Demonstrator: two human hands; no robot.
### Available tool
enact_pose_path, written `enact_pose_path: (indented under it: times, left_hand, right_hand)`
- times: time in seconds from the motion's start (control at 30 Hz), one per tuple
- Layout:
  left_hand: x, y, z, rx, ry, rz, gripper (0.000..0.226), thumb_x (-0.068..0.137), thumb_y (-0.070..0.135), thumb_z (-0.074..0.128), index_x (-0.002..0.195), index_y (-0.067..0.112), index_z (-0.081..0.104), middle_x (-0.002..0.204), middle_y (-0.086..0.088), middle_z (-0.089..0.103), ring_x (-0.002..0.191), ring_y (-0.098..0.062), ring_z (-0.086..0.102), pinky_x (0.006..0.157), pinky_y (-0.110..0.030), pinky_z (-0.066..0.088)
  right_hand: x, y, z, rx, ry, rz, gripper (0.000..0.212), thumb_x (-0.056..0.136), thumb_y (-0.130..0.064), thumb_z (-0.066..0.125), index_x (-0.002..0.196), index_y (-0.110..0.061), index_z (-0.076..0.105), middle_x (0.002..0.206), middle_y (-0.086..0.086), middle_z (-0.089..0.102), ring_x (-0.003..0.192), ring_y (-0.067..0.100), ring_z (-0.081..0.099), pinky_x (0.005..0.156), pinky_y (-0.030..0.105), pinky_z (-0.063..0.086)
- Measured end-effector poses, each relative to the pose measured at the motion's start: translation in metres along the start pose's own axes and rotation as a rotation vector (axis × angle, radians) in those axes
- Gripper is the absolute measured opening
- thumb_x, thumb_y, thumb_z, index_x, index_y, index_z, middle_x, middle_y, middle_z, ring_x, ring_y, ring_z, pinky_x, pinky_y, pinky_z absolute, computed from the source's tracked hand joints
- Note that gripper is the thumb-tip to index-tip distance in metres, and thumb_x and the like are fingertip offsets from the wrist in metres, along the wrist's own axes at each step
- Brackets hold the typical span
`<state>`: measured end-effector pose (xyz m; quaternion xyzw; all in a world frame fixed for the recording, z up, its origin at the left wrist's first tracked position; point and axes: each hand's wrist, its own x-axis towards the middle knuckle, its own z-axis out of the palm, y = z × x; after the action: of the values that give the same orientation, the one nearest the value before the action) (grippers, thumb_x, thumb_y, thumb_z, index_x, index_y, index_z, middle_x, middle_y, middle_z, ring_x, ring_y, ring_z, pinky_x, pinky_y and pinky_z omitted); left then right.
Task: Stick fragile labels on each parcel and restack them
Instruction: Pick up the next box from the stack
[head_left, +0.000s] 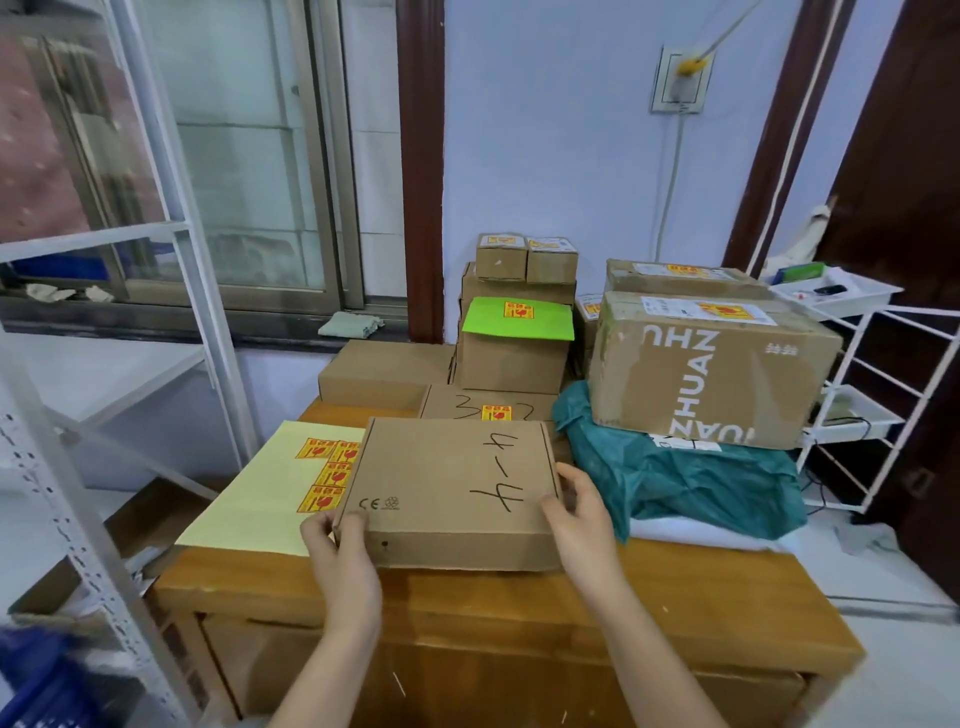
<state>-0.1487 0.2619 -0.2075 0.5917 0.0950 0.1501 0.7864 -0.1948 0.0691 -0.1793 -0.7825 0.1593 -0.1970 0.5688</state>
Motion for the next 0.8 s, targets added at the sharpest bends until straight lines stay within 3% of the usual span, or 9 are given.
enact_pose_path:
  times: [0.13, 0.33, 0.5, 0.8]
  left_hand:
    - [-0.011, -0.008, -0.001, 0.148, -0.018, 0.039, 0.013, 0.098, 0.016, 0.046, 0.109, 0.014, 0.041, 0.107, -0.005, 0.051, 0.099, -0.022, 0.048, 0.079, -0.033, 0.037]
    - [-0.005, -0.025, -0.005, 0.501, -0.136, 0.067, 0.02, 0.093, 0.022, 0.055, 0.111, 0.017, 0.047, 0.111, -0.007, 0.051, 0.102, -0.022, 0.047, 0.084, -0.037, 0.044]
    - [0.001, -0.026, -0.004, 0.562, -0.229, 0.173, 0.032, 0.093, 0.02, 0.057, 0.121, 0.016, 0.045, 0.118, -0.001, 0.054, 0.102, -0.016, 0.051, 0.082, -0.03, 0.047]
    - [0.021, -0.028, -0.004, 0.741, -0.297, 0.28, 0.036, 0.088, 0.031, 0.061, 0.116, 0.013, 0.048, 0.109, -0.002, 0.059, 0.097, -0.018, 0.057, 0.075, -0.033, 0.054]
  right_hand:
    - [-0.011, 0.012, -0.006, -0.044, 0.001, 0.041, 0.034, 0.093, -0.011, 0.054, 0.125, -0.022, 0.049, 0.128, 0.001, 0.054, 0.122, 0.017, 0.049, 0.106, 0.035, 0.04]
    - [-0.016, 0.025, -0.012, -0.212, -0.016, 0.06, 0.049, 0.095, -0.013, 0.052, 0.143, -0.012, 0.039, 0.145, 0.008, 0.039, 0.136, 0.019, 0.034, 0.108, 0.025, 0.025]
    - [-0.015, 0.026, -0.009, -0.288, -0.042, 0.046, 0.051, 0.096, -0.013, 0.049, 0.146, -0.01, 0.035, 0.151, 0.009, 0.033, 0.14, 0.02, 0.029, 0.113, 0.027, 0.022]
    - [-0.009, 0.027, -0.003, -0.414, -0.051, 0.023, 0.054, 0.097, -0.011, 0.045, 0.148, -0.008, 0.028, 0.156, 0.011, 0.023, 0.143, 0.022, 0.022, 0.113, 0.026, 0.021]
